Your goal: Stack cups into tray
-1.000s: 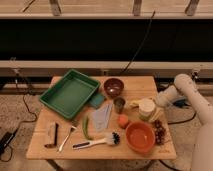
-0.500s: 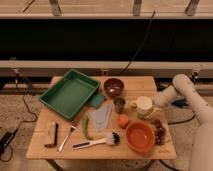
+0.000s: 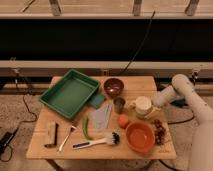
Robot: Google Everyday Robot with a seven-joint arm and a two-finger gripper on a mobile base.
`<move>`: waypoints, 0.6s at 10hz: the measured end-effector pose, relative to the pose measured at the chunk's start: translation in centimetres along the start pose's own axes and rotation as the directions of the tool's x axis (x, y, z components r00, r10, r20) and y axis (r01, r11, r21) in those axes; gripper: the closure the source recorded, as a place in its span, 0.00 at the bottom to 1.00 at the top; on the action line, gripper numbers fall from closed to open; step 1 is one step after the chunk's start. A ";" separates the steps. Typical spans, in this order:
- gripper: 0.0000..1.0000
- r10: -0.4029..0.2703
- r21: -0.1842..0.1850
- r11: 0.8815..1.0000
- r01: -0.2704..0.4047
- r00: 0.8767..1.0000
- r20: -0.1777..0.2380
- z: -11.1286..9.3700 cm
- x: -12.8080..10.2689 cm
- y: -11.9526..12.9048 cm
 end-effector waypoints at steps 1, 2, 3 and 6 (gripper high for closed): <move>0.87 -0.010 -0.001 1.000 0.010 1.000 0.004 0.1 -0.3 -0.2; 0.87 -0.020 0.001 1.000 0.020 1.000 0.006 0.0 -0.7 -0.4; 0.87 -0.027 -0.001 1.000 0.027 1.000 0.006 0.0 -0.9 -0.5; 0.87 -0.051 0.014 0.999 0.051 0.999 0.001 -0.7 -1.9 -1.2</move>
